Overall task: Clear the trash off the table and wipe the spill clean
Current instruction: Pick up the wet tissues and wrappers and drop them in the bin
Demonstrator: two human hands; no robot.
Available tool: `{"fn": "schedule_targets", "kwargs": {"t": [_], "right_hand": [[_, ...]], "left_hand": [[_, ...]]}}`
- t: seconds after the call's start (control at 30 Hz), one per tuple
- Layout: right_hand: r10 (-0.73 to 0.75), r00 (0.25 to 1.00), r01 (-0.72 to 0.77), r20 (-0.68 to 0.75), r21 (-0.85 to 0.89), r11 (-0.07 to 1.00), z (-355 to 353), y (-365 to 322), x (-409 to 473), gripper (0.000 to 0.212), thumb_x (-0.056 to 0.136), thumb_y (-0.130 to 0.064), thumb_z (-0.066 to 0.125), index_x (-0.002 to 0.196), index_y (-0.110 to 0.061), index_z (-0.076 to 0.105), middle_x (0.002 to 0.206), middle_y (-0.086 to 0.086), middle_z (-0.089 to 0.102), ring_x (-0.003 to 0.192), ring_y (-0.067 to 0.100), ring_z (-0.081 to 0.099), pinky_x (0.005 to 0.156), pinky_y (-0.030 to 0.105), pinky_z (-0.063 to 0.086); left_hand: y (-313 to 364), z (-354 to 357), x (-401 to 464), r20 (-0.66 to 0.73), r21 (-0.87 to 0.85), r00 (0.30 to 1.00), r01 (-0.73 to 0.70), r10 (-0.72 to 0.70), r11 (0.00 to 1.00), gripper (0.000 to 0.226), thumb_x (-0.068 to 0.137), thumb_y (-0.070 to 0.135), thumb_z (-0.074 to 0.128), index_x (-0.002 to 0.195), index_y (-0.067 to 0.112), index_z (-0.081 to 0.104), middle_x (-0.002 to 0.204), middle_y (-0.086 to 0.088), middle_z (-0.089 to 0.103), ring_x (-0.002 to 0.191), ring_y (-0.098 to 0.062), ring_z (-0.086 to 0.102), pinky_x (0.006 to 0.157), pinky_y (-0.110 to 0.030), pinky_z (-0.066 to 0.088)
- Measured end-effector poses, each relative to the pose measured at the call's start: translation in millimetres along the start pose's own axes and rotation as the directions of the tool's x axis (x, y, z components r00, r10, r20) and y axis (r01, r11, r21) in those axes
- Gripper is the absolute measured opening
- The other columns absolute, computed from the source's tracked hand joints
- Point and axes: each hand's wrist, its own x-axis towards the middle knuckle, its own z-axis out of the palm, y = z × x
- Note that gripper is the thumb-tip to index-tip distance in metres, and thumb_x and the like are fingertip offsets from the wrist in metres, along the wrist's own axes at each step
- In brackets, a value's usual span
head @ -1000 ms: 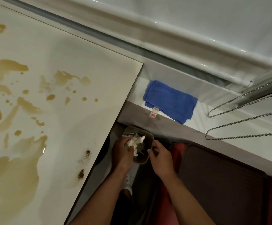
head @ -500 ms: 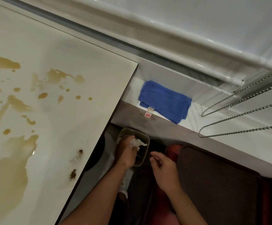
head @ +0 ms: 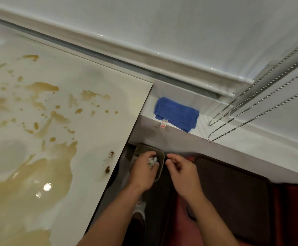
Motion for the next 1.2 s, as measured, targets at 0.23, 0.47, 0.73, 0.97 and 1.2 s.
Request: {"fn": "schedule_targets", "kwargs": {"t": [0.23, 0.47, 0.73, 0.97, 1.2], "right_hand": [[-0.050, 0.998, 0.054, -0.042, 0.108, 0.993, -38.4, -82.7, -80.0, 0.018, 0.095, -0.019, 0.071, 0.112, -0.025, 0.076, 0.094, -0.017, 0.075, 0.085, -0.007, 0.067, 0.076, 0.007, 0.049], [-0.148, 0.986, 0.135, 0.076, 0.153, 0.979, -26.6, -149.4, -192.6, 0.018, 0.097, -0.020, 0.069, 0.113, -0.022, 0.076, 0.095, -0.016, 0.074, 0.088, -0.006, 0.067, 0.076, 0.007, 0.049], [-0.200, 0.905, 0.170, 0.375, 0.112, 0.979, 48.2, -186.6, -307.4, 0.021, 0.098, -0.024, 0.067, 0.117, -0.025, 0.074, 0.094, -0.016, 0.072, 0.089, -0.006, 0.065, 0.077, 0.010, 0.049], [-0.257, 0.758, 0.264, 0.599, 0.078, 0.961, 107.6, -218.7, -381.0, 0.025, 0.100, -0.030, 0.063, 0.123, -0.028, 0.072, 0.101, -0.015, 0.073, 0.091, -0.003, 0.066, 0.081, 0.016, 0.054], [-0.264, 0.638, 0.354, 0.724, 0.029, 0.935, 154.3, -233.5, -444.4, 0.025, 0.100, -0.026, 0.064, 0.123, -0.024, 0.072, 0.100, -0.015, 0.072, 0.091, 0.003, 0.067, 0.088, 0.028, 0.057]], "left_hand": [[44.3, -86.5, -96.4, 0.002, -0.016, 0.989, -0.149, 0.149, 0.989, 0.042, 0.088, 0.032, 0.071, 0.128, 0.027, 0.066, 0.119, 0.012, 0.069, 0.107, 0.000, 0.065, 0.099, -0.033, 0.055], [34.4, -189.0, -229.3, -0.090, -0.002, 0.986, -0.139, 0.138, 0.990, 0.031, 0.092, 0.024, 0.071, 0.122, 0.029, 0.067, 0.117, 0.017, 0.067, 0.099, 0.006, 0.062, 0.086, -0.021, 0.055], [-28.4, -241.4, -368.3, -0.147, -0.033, 0.987, 0.061, -0.066, 0.998, 0.029, 0.092, 0.031, 0.071, 0.121, 0.031, 0.067, 0.113, 0.018, 0.067, 0.094, 0.000, 0.066, 0.089, -0.028, 0.056], [-93.6, -291.9, -470.2, -0.258, -0.025, 0.939, 0.227, -0.226, 0.974, 0.030, 0.092, 0.038, 0.070, 0.121, 0.036, 0.065, 0.113, 0.020, 0.066, 0.092, 0.001, 0.066, 0.084, -0.022, 0.053], [-171.5, -353.3, -579.6, -0.375, -0.099, 0.840, 0.385, -0.393, 0.918, 0.033, 0.094, 0.036, 0.069, 0.126, 0.028, 0.065, 0.115, 0.013, 0.066, 0.091, -0.002, 0.068, 0.076, -0.018, 0.050]]}}
